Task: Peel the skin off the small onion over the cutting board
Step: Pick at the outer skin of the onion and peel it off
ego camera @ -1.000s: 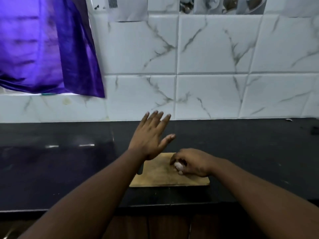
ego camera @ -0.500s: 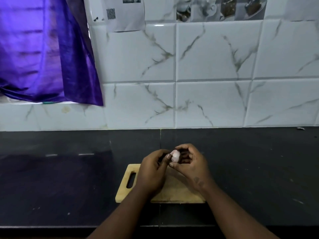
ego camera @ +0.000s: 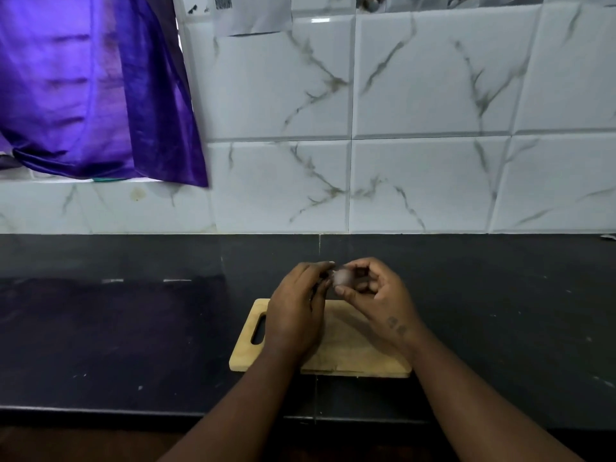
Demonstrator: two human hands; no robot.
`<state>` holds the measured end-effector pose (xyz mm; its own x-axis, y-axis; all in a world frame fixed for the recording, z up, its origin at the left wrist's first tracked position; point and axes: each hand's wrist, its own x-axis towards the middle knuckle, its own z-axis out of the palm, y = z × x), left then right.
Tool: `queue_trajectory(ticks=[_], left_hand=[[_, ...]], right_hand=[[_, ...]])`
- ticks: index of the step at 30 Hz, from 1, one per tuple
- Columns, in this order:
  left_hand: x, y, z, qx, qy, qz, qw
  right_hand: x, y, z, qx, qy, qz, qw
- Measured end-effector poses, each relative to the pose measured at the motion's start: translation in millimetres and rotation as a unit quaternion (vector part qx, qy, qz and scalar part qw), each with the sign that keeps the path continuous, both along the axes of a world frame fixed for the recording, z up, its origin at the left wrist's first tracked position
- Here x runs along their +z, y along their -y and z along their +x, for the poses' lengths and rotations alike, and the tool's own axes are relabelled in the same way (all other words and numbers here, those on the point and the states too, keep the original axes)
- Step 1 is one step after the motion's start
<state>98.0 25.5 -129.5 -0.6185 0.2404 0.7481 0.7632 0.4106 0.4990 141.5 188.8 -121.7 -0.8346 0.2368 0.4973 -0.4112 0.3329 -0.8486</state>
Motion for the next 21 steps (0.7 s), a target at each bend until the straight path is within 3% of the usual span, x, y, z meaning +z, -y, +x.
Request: queue_trajectory(ticks=[3,13,21], left_hand=[[-0.8,1.8,-0.4,0.006,-0.026,-0.031,0.999],[-2.2,1.1,0.6,0.006,-0.045,-0.004,0.999],[-3.8,-1.1,1.6,0.019,-0.043,-0.028,0.998]], right_hand=[[4.0,-3.5,-4.9,0.008,0.01,0.018,1.0],[-8.7,-7.4,-2.5,0.028,-0.008,0.001,1.0],[-10.4,-8.1,2.2,0.001,-0.016,0.048,0.999]])
